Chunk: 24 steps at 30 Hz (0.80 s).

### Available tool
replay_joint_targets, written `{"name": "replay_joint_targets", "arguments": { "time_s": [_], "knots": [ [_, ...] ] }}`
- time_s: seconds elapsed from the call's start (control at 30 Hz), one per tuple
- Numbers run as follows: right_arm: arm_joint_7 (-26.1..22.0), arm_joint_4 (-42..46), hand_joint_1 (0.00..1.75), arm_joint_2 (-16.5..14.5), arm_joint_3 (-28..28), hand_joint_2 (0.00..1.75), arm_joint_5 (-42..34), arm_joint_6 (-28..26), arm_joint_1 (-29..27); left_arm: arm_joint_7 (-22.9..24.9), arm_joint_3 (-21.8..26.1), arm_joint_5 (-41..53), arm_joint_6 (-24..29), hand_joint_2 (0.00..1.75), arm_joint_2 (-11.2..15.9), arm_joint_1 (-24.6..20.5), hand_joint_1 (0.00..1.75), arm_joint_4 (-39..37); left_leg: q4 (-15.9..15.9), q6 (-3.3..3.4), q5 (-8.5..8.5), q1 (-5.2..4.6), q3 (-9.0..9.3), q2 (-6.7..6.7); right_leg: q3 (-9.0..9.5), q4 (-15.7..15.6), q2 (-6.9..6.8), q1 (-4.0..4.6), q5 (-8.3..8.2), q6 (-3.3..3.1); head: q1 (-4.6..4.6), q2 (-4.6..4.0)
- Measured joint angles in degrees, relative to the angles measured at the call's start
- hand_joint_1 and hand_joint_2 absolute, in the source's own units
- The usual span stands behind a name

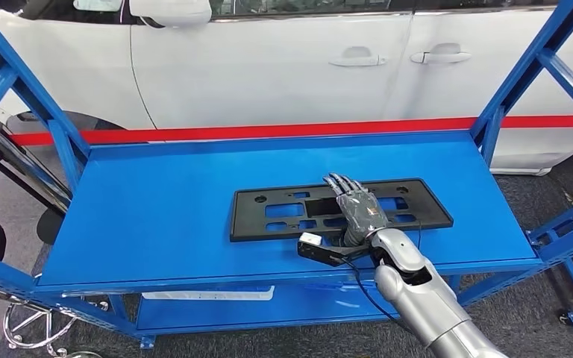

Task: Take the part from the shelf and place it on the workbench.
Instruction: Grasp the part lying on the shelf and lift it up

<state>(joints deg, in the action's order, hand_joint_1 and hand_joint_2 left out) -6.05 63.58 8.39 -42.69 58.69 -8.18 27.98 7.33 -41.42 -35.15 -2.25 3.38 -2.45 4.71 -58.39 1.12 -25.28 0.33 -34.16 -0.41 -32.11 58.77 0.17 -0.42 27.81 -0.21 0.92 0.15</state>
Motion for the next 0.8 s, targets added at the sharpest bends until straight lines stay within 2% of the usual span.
{"name": "replay_joint_targets", "arguments": {
  "time_s": [0.07, 0.13, 0.17, 0.2, 0.23, 0.27, 0.3, 0.33, 0.4, 0.43, 0.57, 0.8],
  "knots": [
    [0.01, 0.00, 0.00, -0.02, -0.02, 1.75, 0.00, -0.01, 0.07, 0.00, -0.01, -0.05, 0.00, 0.00, -0.01, 0.01, 0.00, 0.03, 0.55, 0.65, 0.12, 0.26, 0.41, 0.10, -0.60, 1.52, 0.01, -0.06, 1.09, 0.50, -0.02, 0.00],
    [0.02, -0.04, 0.00, -0.02, -0.04, 1.75, 0.00, -0.02, 0.04, 0.01, -0.02, -0.08, 0.00, 0.00, -0.01, 0.05, 0.00, 0.05, 0.83, 1.23, 0.09, 0.37, 0.69, 0.22, -3.41, 7.27, -0.01, -0.21, 3.97, 0.86, -0.04, 0.00],
    [0.02, -0.09, 0.44, -0.02, -0.06, 1.75, 0.00, -0.01, -0.04, 0.02, -0.02, -0.08, 0.01, 0.44, -0.01, 0.06, 0.00, 0.05, 0.81, 1.44, 0.00, 0.34, 0.71, 0.25, -5.49, 11.16, -0.02, -0.29, 5.51, 1.01, -0.03, 0.00],
    [0.02, -0.16, 0.87, -0.01, -0.10, 1.75, 0.00, -0.01, -0.16, 0.02, -0.02, -0.08, 0.01, 0.44, 0.01, 0.05, 0.00, 0.05, 0.77, 1.53, -0.10, 0.32, 0.75, 0.24, -7.36, 14.37, -0.03, -0.38, 6.39, 1.14, -0.03, 0.00],
    [-0.02, -0.23, 1.31, -0.01, -0.14, 1.75, -0.04, -0.15, -0.25, -0.10, -0.02, -0.10, -0.08, 0.44, 0.02, 0.05, 0.00, 0.05, 0.72, 1.57, -0.22, 0.30, 0.84, 0.20, -8.50, 15.97, -0.04, -0.45, 6.29, 1.22, -0.03, 0.00],
    [-0.11, -0.26, 1.75, 0.00, -0.16, 1.75, -0.17, -0.56, -0.31, -0.41, -0.02, -0.16, -0.35, 0.44, 0.03, 0.05, 0.00, 0.08, 0.64, 1.55, -0.36, 0.30, 0.99, 0.15, -8.62, 15.50, -0.06, -0.49, 5.17, 1.24, -0.04, 0.00],
    [-0.17, 0.01, 1.75, 0.08, -0.16, 1.75, -0.55, -1.24, -0.34, -1.01, -0.01, -0.28, -0.89, 0.00, 0.03, 0.07, 0.00, 0.20, 0.51, 1.45, -0.57, 0.30, 1.21, 0.11, -7.60, 12.77, -0.09, -0.52, 3.09, 1.17, -0.04, 0.00],
    [-0.16, 0.70, 1.75, 0.30, -0.16, 1.75, -1.10, -1.88, -0.34, -1.71, -0.01, -0.45, -1.52, 0.00, 0.03, 0.12, 0.00, 0.34, 0.36, 1.29, -0.83, 0.30, 1.40, 0.09, -6.04, 8.87, -0.13, -0.51, 0.89, 1.00, -0.04, 0.00],
    [0.16, 3.00, 1.75, 1.12, -0.14, 1.75, -2.27, -2.39, -0.23, -2.80, 0.01, -0.74, -2.45, 0.00, 0.03, 0.20, 0.00, 0.66, -0.04, 0.82, -1.30, 0.09, 1.44, 0.05, -3.40, 2.57, -0.16, -0.26, -1.62, 0.58, -0.02, 0.00],
    [0.39, 4.28, 1.75, 1.57, -0.11, 1.75, -2.62, -2.20, -0.22, -2.96, 0.01, -0.81, -2.60, 0.00, 0.05, 0.22, 0.00, 0.75, -0.19, 0.65, -1.49, -0.06, 1.33, 0.03, -2.81, 1.19, -0.15, -0.21, -1.79, 0.43, -0.03, 0.00],
    [0.75, 7.37, 1.75, 2.77, 0.04, 1.75, -3.03, -1.86, -0.40, -3.07, -0.02, -0.82, -2.88, 0.00, 0.17, 0.17, 0.00, 0.92, -0.15, 1.14, -1.60, -0.12, 1.42, 0.08, -2.45, 0.64, 0.14, -0.12, -1.68, 0.31, -0.01, 0.00],
    [0.78, 8.96, 1.75, 3.71, 0.13, 1.75, -3.17, -1.93, -0.54, -2.98, -0.02, -0.76, -2.96, 0.00, 0.44, 0.17, 0.00, 0.93, 0.57, 0.61, -1.39, -0.09, 1.87, 0.11, -2.39, 0.68, 0.20, -0.03, -1.49, -0.08, -0.02, 0.00]
  ]
}}
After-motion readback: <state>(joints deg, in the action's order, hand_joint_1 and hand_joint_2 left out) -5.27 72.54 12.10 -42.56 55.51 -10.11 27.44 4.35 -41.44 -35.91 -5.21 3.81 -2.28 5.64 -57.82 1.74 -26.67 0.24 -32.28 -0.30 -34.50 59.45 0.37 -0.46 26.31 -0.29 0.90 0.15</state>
